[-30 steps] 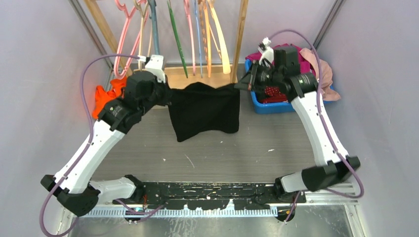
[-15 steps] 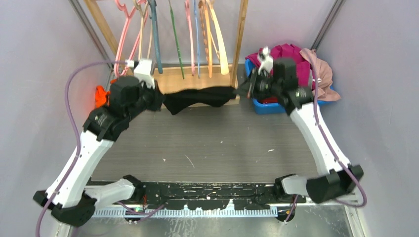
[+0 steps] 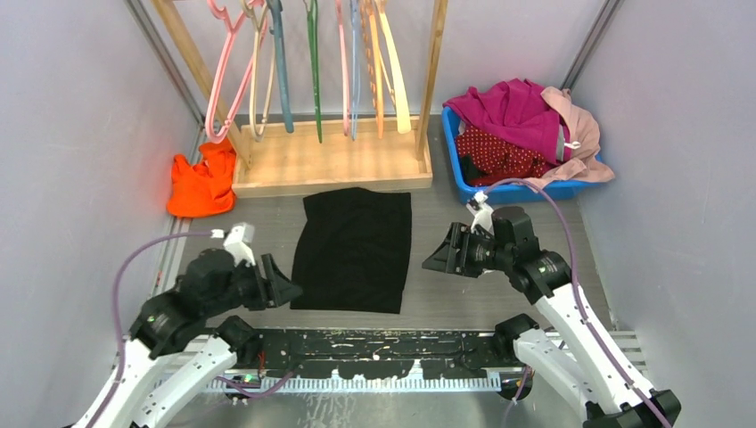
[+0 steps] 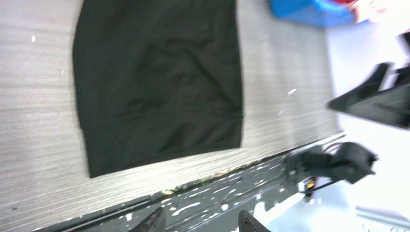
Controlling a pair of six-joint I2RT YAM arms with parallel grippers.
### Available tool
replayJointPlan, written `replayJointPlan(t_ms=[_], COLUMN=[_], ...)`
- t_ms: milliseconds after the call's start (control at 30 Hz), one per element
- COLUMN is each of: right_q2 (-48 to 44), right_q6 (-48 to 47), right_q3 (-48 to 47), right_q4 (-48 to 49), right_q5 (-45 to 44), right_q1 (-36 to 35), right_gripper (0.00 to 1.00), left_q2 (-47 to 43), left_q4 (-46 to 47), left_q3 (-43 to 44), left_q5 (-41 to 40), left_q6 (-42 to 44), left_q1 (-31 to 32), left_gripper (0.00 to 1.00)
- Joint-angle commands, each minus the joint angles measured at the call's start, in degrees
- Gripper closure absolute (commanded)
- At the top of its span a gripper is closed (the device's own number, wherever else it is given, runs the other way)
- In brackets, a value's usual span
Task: Place the skirt on the hanger
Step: Flatten out the skirt at the center of the board.
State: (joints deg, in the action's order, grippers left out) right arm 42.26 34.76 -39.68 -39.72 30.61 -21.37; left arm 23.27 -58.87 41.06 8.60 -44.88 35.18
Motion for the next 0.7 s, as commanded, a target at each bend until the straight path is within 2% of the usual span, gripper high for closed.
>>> replayJointPlan(t_ms=[0,233,433,533,567,667], right_q2=[4.58,17.49,20.39,21.66,21.9,23.96], right_q6=[1.08,-0.19,-4.24,-6.59,-7.01,-7.47], right_q3=[-1.47,-5.21,-22.49,-35.92,-39.97,-51.89], right_q4=[3.08,9.57,-0.02,-6.19,-7.28,-9.61], right_q5=[-2.28,-8.62,-14.14,-14.01,-13.29,-11.6], right_q1=[-0.08,-0.64,-1.15,-1.34,-1.57,-3.3], right_gripper=[0.37,0.46,0.49,0.55,0.56,0.63], left_q2=[2.93,16.41,23.06,25.66,26.87,30.57], left_q4=[-3.17,6.86,8.07,7.88,7.89,8.36], left_q3=[9.44,7.63,13.71,16.38,16.97,17.72], left_q5=[-3.6,-7.3,-11.65,-12.47,-12.49,-10.85], left_q6=[-2.54,1.82,6.42,7.53,7.73,7.79], left_q1=[0.07,0.04,0.06,-0.13,-0.16,-1.5], left_gripper=[0.44,0.47,0.24,0.03,0.0,0.0])
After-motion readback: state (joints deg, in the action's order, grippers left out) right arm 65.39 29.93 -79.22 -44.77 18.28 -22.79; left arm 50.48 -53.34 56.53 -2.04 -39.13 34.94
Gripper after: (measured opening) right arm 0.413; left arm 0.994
